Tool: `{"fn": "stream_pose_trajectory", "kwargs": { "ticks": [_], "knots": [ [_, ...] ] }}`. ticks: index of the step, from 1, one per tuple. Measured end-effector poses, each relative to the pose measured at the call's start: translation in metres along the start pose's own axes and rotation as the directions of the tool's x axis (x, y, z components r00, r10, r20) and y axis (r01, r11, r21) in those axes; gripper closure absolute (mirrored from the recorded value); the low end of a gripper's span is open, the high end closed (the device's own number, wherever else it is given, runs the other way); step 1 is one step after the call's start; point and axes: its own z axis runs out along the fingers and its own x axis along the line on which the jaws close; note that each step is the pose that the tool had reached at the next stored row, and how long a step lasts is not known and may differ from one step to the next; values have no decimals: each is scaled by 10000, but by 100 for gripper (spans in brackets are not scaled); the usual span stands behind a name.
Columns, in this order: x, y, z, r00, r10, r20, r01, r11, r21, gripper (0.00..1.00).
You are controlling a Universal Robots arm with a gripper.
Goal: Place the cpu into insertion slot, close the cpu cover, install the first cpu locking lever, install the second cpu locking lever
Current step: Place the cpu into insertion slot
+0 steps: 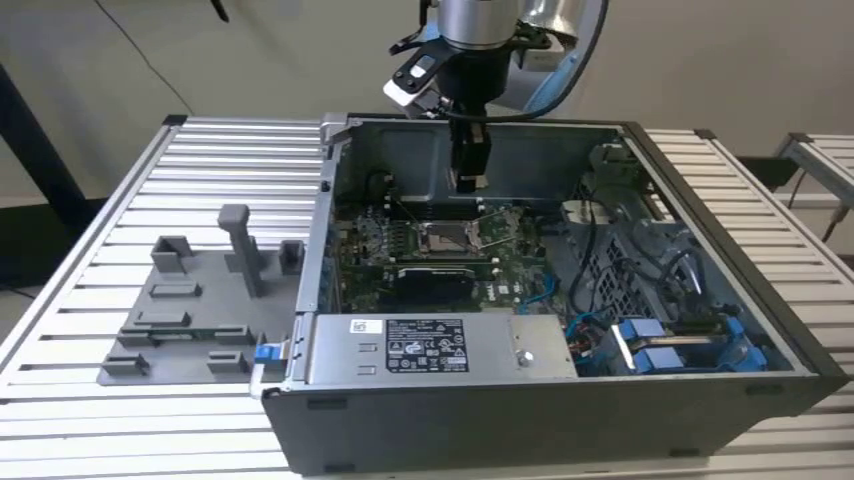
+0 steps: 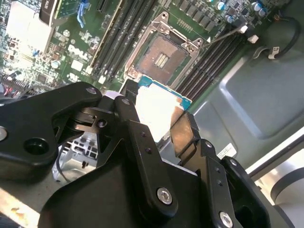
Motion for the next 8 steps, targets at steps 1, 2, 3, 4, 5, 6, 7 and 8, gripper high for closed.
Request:
{"fn": "stream_pose_trajectory", "kwargs": {
  "ticks": [1, 2, 3, 4, 5, 6, 7, 8],
  "knots": [
    [1, -5, 15, 10000, 9, -1, -9, 10000, -1, 46],
    [3, -8, 24, 10000, 19, 1, -19, 10000, 0, 46],
    [4, -9, 28, 10000, 25, 3, -25, 10000, 0, 46],
    [4, -9, 27, 10000, 25, 4, -25, 10000, 1, 46],
    [4, -9, 28, 10000, 26, 4, -26, 10000, 1, 46],
    [4, -10, 28, 10000, 26, 4, -26, 10000, 1, 46],
    [4, -10, 28, 10000, 26, 4, -26, 10000, 0, 46],
    [4, -10, 29, 10000, 26, 3, -26, 10000, 0, 46]
  ]
}}
